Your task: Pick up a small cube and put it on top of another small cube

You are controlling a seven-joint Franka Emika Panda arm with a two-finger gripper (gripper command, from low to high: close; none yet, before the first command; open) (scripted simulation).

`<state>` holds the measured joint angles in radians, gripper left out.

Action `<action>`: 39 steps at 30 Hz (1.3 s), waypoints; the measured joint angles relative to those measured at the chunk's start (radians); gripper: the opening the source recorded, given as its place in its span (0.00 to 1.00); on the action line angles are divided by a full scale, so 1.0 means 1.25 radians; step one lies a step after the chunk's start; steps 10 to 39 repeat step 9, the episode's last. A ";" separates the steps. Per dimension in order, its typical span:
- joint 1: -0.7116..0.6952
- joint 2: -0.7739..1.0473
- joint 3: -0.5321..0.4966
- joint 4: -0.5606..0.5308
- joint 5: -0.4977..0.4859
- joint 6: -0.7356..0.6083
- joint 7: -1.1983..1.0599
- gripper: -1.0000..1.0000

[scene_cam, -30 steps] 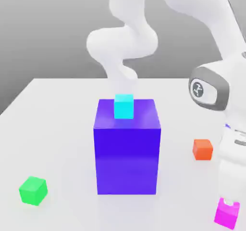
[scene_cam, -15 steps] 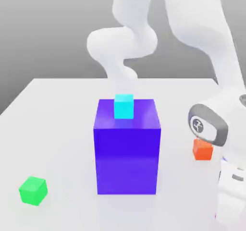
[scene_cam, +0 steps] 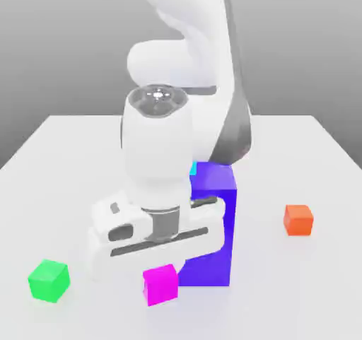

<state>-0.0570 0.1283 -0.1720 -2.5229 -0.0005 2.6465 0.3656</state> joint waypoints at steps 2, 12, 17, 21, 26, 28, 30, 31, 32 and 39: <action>-0.051 -0.003 -0.042 -0.015 0.026 0.012 -0.008 0.00; -0.163 0.098 -0.062 -0.005 0.137 0.096 -0.071 1.00; -0.163 0.098 -0.062 -0.005 0.137 0.096 -0.071 1.00; -0.163 0.098 -0.062 -0.005 0.137 0.096 -0.071 1.00; -0.163 0.098 -0.062 -0.005 0.137 0.096 -0.071 1.00; -0.163 0.098 -0.062 -0.005 0.137 0.096 -0.071 1.00; -0.163 0.098 -0.062 -0.005 0.137 0.096 -0.071 1.00; -0.163 0.098 -0.062 -0.005 0.137 0.096 -0.071 1.00; -0.163 0.098 -0.062 -0.005 0.137 0.096 -0.071 1.00; -0.163 0.098 -0.062 -0.005 0.137 0.096 -0.071 1.00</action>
